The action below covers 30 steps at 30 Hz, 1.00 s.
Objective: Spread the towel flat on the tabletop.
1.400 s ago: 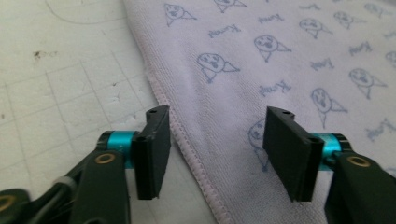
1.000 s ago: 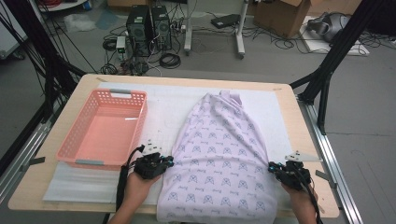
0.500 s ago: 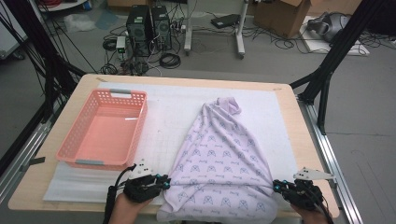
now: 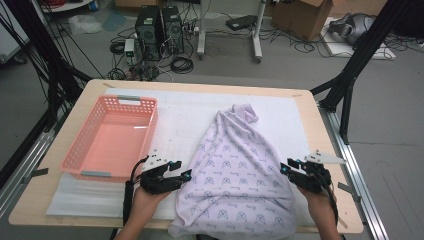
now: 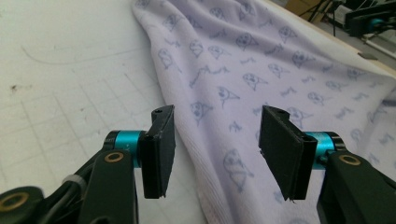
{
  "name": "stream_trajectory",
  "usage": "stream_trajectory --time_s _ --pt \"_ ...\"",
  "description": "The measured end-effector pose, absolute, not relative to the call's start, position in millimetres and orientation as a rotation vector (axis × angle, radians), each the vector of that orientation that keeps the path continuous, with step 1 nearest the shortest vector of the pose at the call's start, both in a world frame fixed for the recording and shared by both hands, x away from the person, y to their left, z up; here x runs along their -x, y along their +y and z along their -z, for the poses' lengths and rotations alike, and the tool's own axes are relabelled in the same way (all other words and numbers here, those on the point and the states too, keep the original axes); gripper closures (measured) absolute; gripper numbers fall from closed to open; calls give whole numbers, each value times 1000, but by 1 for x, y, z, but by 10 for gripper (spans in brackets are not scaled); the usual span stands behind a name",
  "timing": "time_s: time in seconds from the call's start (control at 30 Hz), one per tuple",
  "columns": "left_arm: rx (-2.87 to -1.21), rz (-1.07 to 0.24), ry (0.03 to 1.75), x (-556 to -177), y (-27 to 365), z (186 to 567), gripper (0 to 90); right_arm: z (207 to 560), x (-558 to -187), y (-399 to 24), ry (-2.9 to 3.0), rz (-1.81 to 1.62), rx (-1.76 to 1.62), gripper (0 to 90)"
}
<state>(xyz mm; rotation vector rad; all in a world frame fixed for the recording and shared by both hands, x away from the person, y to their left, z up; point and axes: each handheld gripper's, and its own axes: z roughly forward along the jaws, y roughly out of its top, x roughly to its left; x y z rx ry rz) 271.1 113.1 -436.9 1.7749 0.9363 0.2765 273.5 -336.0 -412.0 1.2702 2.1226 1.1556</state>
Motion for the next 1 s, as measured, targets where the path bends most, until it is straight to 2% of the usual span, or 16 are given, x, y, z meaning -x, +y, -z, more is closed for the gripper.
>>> stream_trajectory --time_s 0.07,0.27,0.47,0.53,0.63,0.73,0.87,0.93,1.0 --pt "-1776 -283 937 -276 111 438 457 409 -293 -330 2140 -1144 -1242 705" --pt "-1759 -281 965 -290 108 436 448 401 -354 -313 2152 -1078 -1224 780" --pt "-1742 -302 1016 -302 108 443 442 411 -411 -294 2228 -1024 -1201 776" --pt "-1741 -305 1026 -304 109 444 437 417 -426 -288 2256 -1009 -1196 757" --pt "-1732 -332 1028 -304 111 443 437 425 -444 -278 2279 -1049 -1214 652" --pt "-1762 -334 1033 -305 111 439 426 424 -455 -263 2294 -1136 -1227 586" --pt "-1759 -353 1040 -308 108 433 422 426 -461 -235 2379 -1065 -1197 564" --pt "-1760 -349 1044 -310 105 432 422 430 -461 -229 2419 -1039 -1184 656" --pt "-1764 -349 1051 -312 102 433 422 431 -457 -228 2450 -998 -1187 800"
